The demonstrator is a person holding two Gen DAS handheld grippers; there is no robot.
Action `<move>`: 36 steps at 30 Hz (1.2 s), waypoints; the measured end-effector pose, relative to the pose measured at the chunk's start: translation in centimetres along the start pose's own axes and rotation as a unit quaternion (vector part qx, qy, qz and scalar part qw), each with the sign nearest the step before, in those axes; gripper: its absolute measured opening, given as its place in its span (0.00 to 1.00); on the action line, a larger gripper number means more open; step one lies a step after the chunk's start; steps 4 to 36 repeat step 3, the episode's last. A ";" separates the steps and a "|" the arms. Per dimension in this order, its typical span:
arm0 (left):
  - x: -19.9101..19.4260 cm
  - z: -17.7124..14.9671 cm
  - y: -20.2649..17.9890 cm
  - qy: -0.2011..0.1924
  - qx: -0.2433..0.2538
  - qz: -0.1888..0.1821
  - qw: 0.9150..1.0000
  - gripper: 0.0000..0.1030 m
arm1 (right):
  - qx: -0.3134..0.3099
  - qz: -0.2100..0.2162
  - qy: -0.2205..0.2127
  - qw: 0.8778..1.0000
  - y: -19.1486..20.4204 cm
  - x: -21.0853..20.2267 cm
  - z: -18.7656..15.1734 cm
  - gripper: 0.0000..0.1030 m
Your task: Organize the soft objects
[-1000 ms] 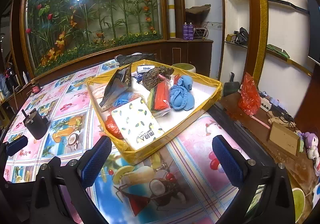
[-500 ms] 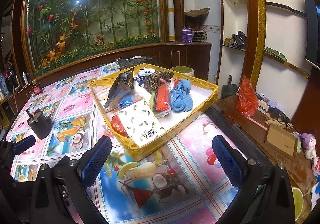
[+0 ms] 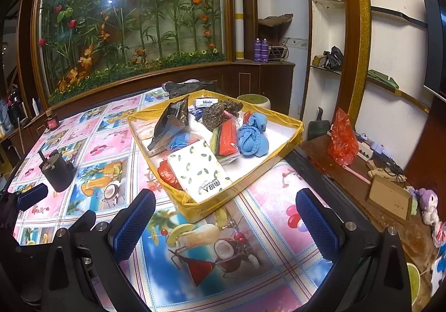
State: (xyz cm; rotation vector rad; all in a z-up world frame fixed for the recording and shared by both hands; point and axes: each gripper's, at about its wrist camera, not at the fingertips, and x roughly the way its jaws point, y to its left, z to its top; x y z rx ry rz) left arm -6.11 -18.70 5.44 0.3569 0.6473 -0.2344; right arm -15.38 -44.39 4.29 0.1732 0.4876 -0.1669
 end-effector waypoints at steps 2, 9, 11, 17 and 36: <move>0.0 0.0 0.0 -0.001 0.001 0.005 1.000 0.80 | -0.002 -0.001 -0.001 1.000 0.1 0.0 0.0 0.99; -0.1 0.0 0.0 -0.004 0.001 0.007 1.000 0.80 | -0.001 0.000 0.000 1.000 0.1 0.0 0.0 0.99; -0.1 0.0 0.0 -0.004 0.001 0.007 1.000 0.80 | -0.001 0.000 0.000 1.000 0.1 0.0 0.0 0.99; -0.1 0.0 0.0 -0.004 0.001 0.007 1.000 0.80 | -0.001 0.000 0.000 1.000 0.1 0.0 0.0 0.99; -0.1 0.0 0.0 -0.004 0.001 0.007 1.000 0.80 | -0.001 0.000 0.000 1.000 0.1 0.0 0.0 0.99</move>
